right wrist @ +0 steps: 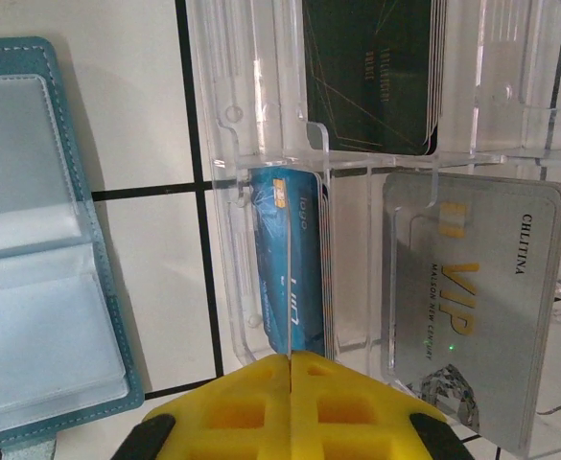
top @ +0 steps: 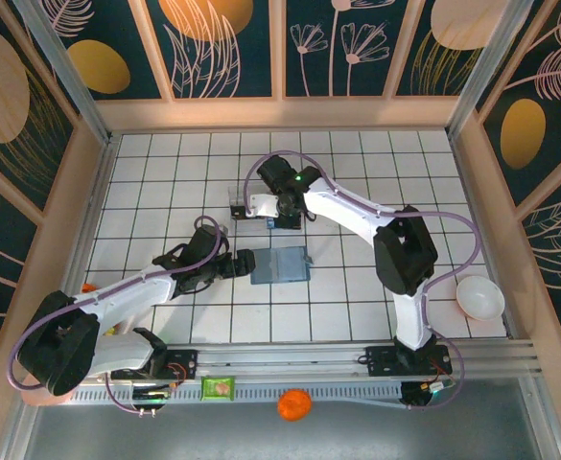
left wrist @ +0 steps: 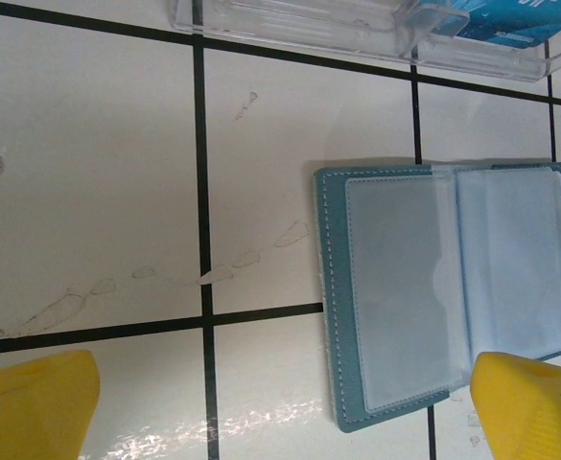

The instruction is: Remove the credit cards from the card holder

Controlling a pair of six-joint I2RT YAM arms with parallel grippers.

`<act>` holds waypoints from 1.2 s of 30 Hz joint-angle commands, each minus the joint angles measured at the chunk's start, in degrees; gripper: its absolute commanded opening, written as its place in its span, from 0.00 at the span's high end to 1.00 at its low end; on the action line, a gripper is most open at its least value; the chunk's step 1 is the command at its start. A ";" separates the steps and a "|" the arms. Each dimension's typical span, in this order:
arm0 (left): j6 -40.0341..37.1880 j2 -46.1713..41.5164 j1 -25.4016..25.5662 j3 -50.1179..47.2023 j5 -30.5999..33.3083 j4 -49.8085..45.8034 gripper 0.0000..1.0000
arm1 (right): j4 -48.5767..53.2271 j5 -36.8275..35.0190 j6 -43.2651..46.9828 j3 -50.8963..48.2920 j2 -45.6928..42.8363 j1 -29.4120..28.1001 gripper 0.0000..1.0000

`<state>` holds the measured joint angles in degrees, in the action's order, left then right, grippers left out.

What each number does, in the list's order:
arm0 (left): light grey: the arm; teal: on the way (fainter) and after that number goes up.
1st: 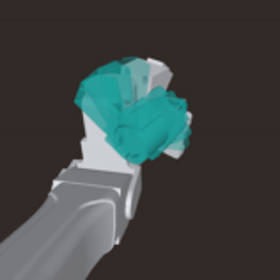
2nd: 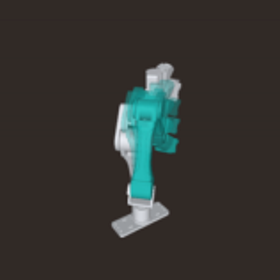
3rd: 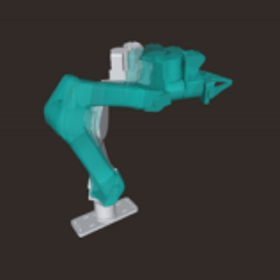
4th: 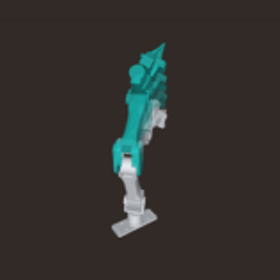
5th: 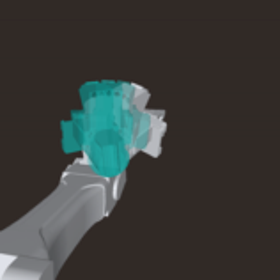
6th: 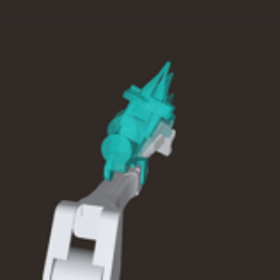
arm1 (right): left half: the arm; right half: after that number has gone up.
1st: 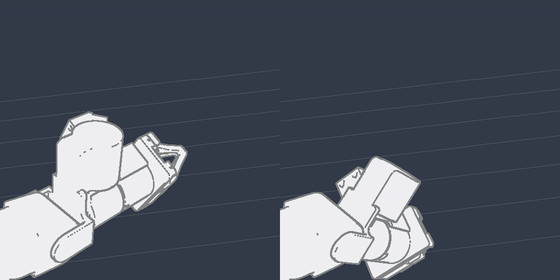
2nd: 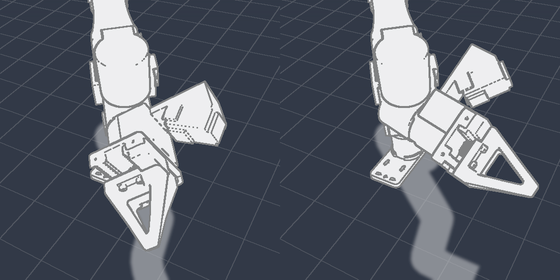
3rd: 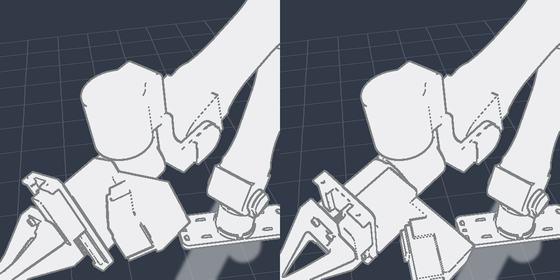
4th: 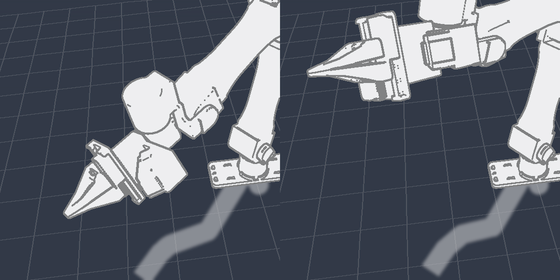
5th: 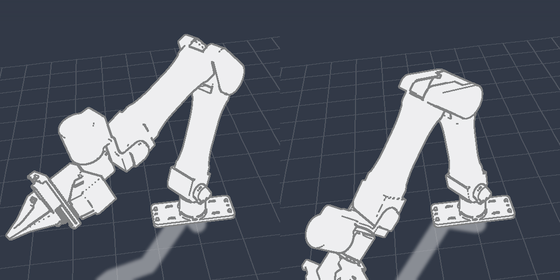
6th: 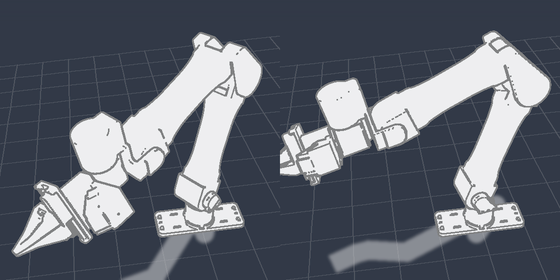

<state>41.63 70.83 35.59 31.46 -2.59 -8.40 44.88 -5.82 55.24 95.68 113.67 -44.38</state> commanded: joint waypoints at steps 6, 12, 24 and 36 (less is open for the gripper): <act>0.38 0.28 -0.35 0.00 0.16 -0.84 0.01 | -1.07 -1.27 1.09 -0.85 2.39 -0.63 1.00; 0.39 0.43 -0.39 -0.16 0.02 -0.56 0.02 | -1.36 -0.98 1.32 -1.20 3.29 -0.96 1.00; 0.24 0.36 -0.48 -0.17 -0.11 -0.46 0.01 | -4.00 -2.87 1.11 -3.13 4.43 -1.67 0.91; 0.57 -0.63 -0.57 -0.47 -0.15 0.09 0.01 | -9.43 -1.60 -1.45 -2.74 -1.24 -1.50 0.65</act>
<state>41.63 70.98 35.51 31.46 -2.48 -8.36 37.58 -7.90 54.98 92.84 116.73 -45.54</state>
